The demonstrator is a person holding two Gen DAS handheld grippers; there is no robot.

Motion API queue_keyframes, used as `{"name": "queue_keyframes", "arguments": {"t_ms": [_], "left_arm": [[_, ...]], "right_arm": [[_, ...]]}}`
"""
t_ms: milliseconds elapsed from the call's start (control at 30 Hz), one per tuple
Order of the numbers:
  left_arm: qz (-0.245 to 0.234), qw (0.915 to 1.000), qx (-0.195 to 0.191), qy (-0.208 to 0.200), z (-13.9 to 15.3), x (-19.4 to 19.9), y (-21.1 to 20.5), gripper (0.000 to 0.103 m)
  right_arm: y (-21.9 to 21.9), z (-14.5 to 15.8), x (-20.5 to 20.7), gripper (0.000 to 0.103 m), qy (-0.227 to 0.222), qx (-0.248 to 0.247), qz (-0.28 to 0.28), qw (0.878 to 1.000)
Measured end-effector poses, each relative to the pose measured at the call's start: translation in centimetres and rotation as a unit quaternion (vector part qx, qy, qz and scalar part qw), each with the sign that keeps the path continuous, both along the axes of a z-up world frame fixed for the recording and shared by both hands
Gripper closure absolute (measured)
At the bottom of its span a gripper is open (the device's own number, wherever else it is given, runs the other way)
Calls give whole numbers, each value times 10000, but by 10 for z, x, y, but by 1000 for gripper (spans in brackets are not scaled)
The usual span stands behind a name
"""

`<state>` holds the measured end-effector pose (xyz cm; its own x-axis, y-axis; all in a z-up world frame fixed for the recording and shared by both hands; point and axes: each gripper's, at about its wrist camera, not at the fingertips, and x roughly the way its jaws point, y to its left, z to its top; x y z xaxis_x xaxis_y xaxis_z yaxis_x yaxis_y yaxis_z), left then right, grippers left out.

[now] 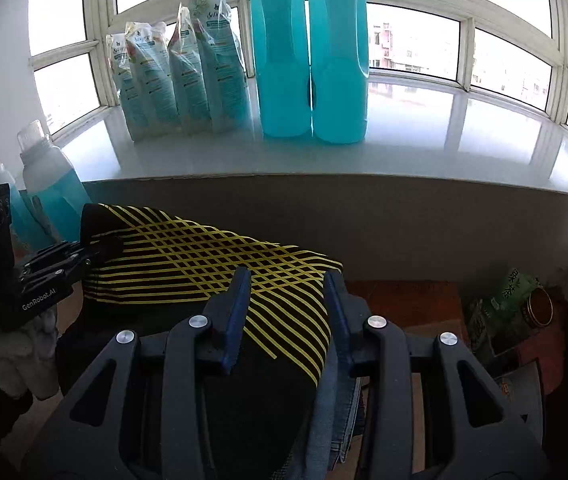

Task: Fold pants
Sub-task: 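Lift the folded shorts with both grippers and carry them onto the clothes stack, then lower the shorts onto the stack and open both grippers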

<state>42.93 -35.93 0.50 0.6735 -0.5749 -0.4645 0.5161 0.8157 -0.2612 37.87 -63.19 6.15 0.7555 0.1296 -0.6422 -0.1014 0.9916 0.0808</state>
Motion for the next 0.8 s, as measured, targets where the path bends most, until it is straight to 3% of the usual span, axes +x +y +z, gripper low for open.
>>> {"name": "queue_keyframes", "arguments": {"t_ms": [167, 333, 467, 633, 800], "left_arm": [[61, 9997, 144, -205, 15, -9, 1, 63], [129, 9992, 241, -299, 30, -19, 15, 63], [-84, 9983, 499, -290, 33, -34, 20, 63], [-470, 9974, 542, 73, 17, -51, 27, 62], [-630, 9950, 713, 300, -2, -63, 31, 62]], "right_arm": [[-1, -3, -57, 50, 41, 415, -240, 9988], [3, -26, -95, 50, 346, 1003, -465, 9933], [6, -43, -113, 50, 533, 1615, -433, 9845], [6, -57, -115, 48, 665, 2017, -477, 9760], [7, -59, -109, 48, 697, 2114, -616, 9730]]}}
